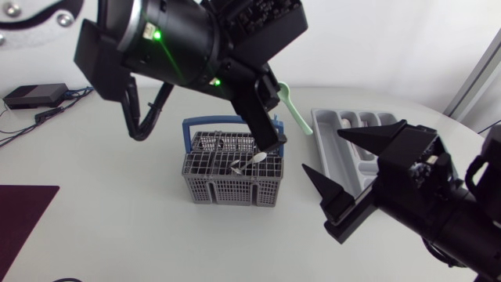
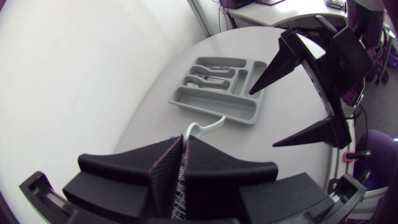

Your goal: Unload the cutlery basket into the drawer organizer.

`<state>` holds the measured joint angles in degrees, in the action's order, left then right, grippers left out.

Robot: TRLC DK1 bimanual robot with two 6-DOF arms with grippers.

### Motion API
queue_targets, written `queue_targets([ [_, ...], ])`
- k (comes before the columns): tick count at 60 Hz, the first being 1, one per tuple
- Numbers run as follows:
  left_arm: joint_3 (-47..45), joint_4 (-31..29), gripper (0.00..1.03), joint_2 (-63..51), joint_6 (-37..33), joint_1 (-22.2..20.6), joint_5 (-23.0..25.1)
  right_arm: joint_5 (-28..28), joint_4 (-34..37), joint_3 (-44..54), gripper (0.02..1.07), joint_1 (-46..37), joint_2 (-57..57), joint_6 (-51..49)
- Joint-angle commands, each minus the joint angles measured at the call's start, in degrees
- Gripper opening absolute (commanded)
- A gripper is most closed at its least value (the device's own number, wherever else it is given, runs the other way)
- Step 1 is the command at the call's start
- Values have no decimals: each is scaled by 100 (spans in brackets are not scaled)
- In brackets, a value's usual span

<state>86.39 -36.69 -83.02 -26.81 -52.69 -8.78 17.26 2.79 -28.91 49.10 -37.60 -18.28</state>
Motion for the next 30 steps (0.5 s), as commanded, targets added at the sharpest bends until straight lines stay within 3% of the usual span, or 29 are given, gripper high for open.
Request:
queue_targets([
  [1, 291, -234, 23, -267, 703, 22, 262, 111, -217, 96, 96, 91, 8, -79],
  [12, 616, -612, 21, -575, 1723, 180, 1053, 401, -824, 175, 93, 337, -98, -466],
  [19, 669, -656, 20, -601, 2224, 180, 1247, 480, -1228, 351, 92, 337, -203, -738],
  [30, 783, -796, 20, -662, 2496, 153, 1299, 577, -1852, 632, 78, 328, -291, -1186],
])
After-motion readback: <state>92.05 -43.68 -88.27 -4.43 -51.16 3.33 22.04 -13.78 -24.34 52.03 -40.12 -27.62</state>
